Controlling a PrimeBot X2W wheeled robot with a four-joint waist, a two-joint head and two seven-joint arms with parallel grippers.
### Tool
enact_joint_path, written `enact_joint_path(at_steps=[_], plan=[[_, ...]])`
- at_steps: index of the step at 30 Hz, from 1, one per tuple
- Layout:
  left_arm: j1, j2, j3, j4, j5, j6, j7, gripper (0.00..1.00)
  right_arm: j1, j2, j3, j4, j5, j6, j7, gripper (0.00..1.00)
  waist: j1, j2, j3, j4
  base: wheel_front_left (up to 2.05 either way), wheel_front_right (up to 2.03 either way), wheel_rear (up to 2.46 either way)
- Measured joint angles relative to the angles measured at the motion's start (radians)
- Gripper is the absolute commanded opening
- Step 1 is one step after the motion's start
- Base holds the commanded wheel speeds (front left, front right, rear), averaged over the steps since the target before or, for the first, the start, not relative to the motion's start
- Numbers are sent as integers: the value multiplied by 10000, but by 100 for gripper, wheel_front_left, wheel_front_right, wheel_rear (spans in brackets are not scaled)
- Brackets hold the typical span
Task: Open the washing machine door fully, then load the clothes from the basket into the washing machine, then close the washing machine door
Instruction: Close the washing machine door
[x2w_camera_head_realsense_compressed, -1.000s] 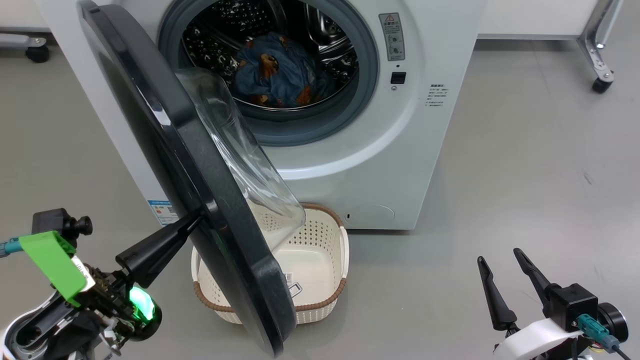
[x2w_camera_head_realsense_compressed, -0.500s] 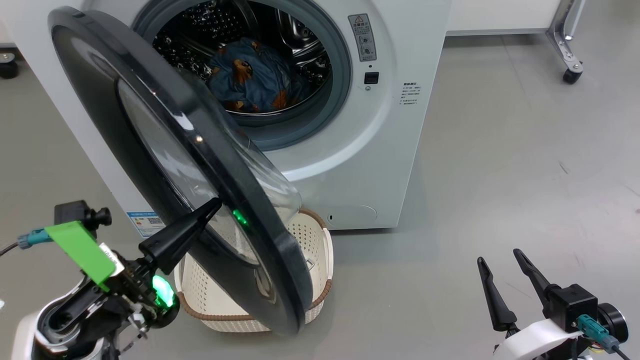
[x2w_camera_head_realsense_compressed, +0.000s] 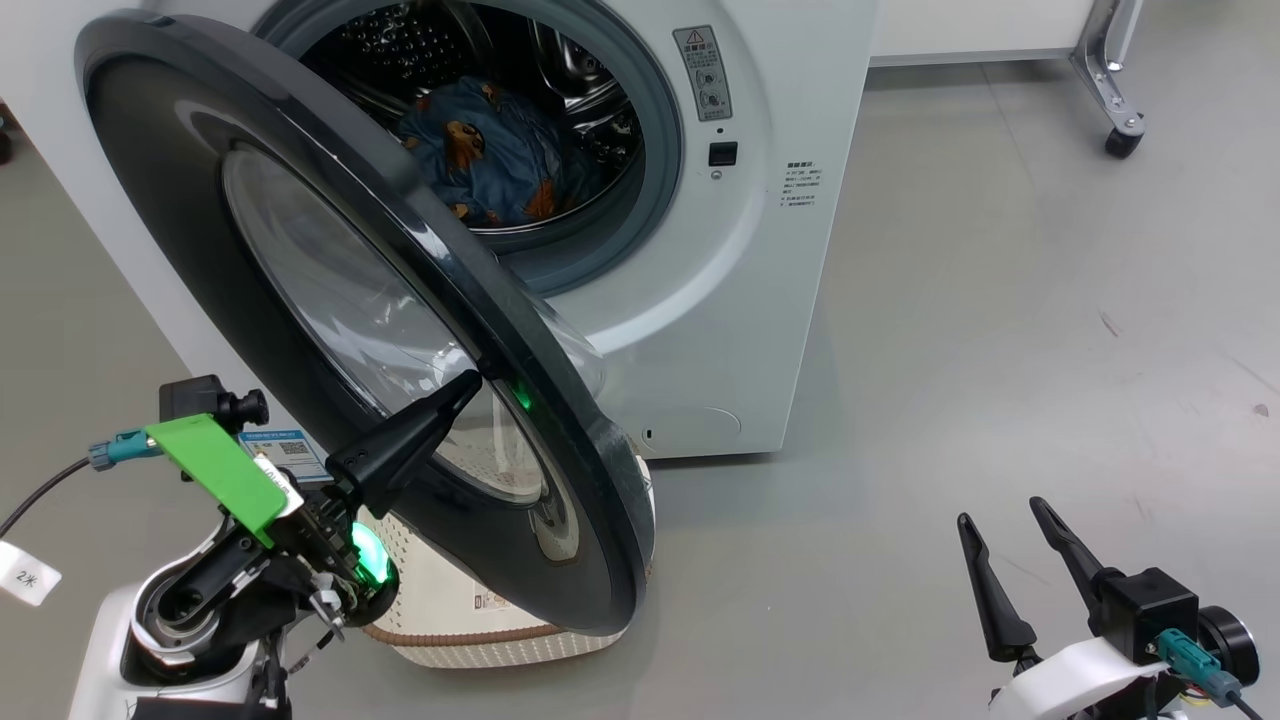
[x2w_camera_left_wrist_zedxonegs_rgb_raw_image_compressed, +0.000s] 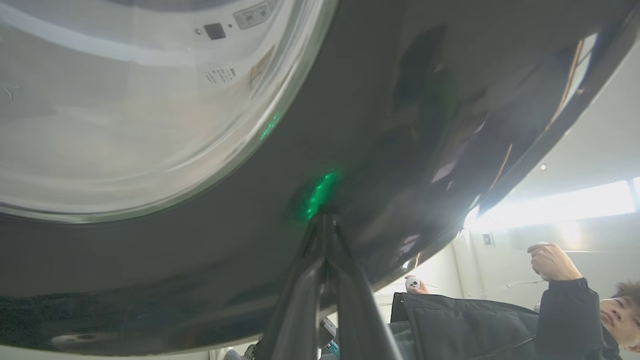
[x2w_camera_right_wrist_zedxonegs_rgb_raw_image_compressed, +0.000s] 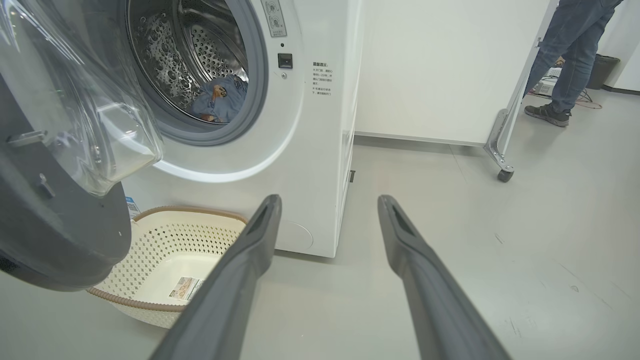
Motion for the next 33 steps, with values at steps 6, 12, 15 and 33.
enact_joint_path(at_steps=[6, 12, 15, 33], plan=[[-198, 2, -171, 443, 0, -125, -221, 0, 0, 48, 56, 0, 0, 0, 0, 100, 0, 0, 29, -98, 0, 0, 0], [-515, -2, -334, 777, 0, -334, -443, 0, -1, 54, 125, 2, 0, 0, 0, 100, 0, 0, 33, -197, 0, 0, 0], [-614, -4, -360, 953, 0, -435, -606, 0, -1, 50, 121, 4, 0, 0, 0, 100, 0, 0, 26, -239, 0, 0, 0], [-656, 184, -583, 1317, 2387, -1081, -2102, 0, -1, 48, 6, 12, 2, 0, 0, 100, 0, 0, -65, -160, 0, 0, 0]])
